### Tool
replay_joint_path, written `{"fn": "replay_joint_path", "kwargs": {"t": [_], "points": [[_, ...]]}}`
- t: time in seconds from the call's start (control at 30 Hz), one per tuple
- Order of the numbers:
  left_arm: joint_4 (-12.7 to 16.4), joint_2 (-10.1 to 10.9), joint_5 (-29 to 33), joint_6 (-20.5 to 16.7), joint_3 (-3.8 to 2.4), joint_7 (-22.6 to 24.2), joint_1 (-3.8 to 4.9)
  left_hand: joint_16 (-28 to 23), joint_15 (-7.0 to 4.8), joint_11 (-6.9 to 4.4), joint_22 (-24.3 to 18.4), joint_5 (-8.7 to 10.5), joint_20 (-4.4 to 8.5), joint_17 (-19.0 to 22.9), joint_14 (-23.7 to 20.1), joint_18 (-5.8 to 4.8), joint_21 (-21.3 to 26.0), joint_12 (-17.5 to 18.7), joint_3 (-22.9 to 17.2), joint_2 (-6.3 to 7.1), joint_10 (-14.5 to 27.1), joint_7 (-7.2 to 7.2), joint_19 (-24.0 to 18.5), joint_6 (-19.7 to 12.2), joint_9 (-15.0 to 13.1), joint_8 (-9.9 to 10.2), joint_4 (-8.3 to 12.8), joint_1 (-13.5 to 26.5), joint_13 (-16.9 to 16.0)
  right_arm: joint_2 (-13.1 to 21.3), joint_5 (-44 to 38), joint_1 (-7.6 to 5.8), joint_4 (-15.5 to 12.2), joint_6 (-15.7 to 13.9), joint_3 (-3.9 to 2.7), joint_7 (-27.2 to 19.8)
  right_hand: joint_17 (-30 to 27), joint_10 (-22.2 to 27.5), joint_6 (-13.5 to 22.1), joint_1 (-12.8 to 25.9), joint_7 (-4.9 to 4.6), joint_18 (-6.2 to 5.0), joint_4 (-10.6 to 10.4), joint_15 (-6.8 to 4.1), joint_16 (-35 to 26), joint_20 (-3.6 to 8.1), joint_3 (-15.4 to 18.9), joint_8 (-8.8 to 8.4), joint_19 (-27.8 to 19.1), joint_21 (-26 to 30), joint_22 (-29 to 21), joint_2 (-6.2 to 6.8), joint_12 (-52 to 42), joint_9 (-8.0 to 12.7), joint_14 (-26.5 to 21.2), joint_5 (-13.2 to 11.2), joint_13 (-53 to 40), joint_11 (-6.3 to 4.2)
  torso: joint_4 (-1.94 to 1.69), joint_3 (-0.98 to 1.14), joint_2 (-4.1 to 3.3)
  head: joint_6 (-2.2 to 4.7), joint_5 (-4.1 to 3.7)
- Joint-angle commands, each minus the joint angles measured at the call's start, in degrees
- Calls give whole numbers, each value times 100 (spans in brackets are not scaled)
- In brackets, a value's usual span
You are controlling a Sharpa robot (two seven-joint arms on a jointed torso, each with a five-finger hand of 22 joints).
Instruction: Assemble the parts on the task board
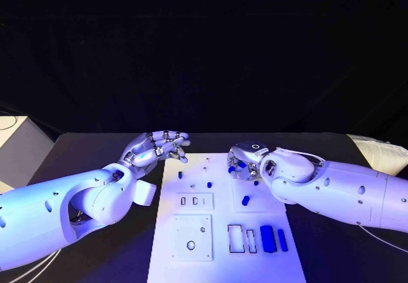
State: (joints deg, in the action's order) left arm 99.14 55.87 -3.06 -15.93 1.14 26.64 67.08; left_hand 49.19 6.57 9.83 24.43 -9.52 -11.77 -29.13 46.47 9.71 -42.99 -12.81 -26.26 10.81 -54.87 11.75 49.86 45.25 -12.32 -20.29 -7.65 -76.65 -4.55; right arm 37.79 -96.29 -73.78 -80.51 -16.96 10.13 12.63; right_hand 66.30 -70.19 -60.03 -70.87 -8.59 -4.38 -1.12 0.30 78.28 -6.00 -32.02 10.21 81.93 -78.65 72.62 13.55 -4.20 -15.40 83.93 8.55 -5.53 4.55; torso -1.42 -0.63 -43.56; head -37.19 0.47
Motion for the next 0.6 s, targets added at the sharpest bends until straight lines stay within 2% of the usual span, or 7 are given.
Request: {"fn": "replay_joint_path", "kwargs": {"t": [0.03, 0.17, 0.27, 0.37, 0.47, 0.6], "points": [[3, -8, -16, 84, -6, 15, 7, 37, -2, 8, 5, 36, 4, 8, -30, 54, -39, -4, 4, -15, 32, 147, -35, -41, -9, -30, 24, 29, 7, -18, -96, 9, 3, -39, -2, 98, -4, -67, -61, -31, 19, 87, -44, -36, 28, 6, -29, 46, 39, -37, 27, -83, -28, -23, 197, -40, -14, -1, -8, -2, -13, -14, -5], [1, -9, -15, 88, -6, 7, 7, 37, -2, 8, 5, 36, 4, 8, -30, 54, -39, -4, 4, -15, 32, 147, -35, -41, -9, -30, 24, 29, 7, -34, -105, 20, 4, -82, -2, 159, -5, -175, -135, -77, 61, 90, -63, -67, 47, 30, -81, 103, 42, -56, 59, -137, -52, -74, 194, -62, -52, -42, -27, -5, -15, -22, -4], [-1, -9, -15, 88, -6, 1, 7, 37, -2, 8, 5, 36, 4, 8, -30, 54, -39, -4, 4, -15, 32, 147, -35, -41, -9, -30, 24, 29, 7, -38, -123, 26, 1, -108, -2, 203, 14, -235, -180, -123, 89, 99, -57, -89, 68, 49, -121, 142, 60, -88, 111, -174, -63, -108, 197, -71, -75, -69, -24, -2, -17, -24, 7], [-3, -8, -14, 85, -6, -5, 8, 44, 0, 10, 12, 40, 2, 10, -33, 55, -50, -7, 3, -20, 32, 149, -41, -41, -9, -31, 22, 34, 6, -38, -177, 30, -5, -139, -2, 275, 69, -295, -232, -247, 127, 115, -10, -120, 117, 80, -243, 201, 92, -145, 200, -262, -54, -168, 210, -305, -109, -104, -24, -4, -17, -25, 12], [-5, -7, -10, 86, -6, -14, 8, 44, 0, 10, 12, 40, 2, 10, -33, 55, -50, -7, 3, -20, 32, 149, -41, -41, -9, -31, 22, 34, 6, -36, -251, 34, -14, -214, -2, 370, 127, -339, -280, -436, 144, 126, 126, -145, 165, 103, -383, 266, 113, -186, 268, -342, -41, -234, 223, -303, -139, -130, -12, -2, -22, -29, 16], [-11, -7, -6, 92, -6, -27, 8, 55, 0, 10, 23, 42, 1, 12, -36, 56, -68, -10, -8, -32, 34, 150, -48, -42, -10, -33, 29, 24, 6, -22, -317, 44, -51, -427, -2, 496, 43, -490, -390, -585, 165, 131, 322, -173, 146, 124, -452, 394, 111, -209, 309, -326, -88, -359, 199, -247, -222, -171, -3, 2, -26, -22, 20]]}}
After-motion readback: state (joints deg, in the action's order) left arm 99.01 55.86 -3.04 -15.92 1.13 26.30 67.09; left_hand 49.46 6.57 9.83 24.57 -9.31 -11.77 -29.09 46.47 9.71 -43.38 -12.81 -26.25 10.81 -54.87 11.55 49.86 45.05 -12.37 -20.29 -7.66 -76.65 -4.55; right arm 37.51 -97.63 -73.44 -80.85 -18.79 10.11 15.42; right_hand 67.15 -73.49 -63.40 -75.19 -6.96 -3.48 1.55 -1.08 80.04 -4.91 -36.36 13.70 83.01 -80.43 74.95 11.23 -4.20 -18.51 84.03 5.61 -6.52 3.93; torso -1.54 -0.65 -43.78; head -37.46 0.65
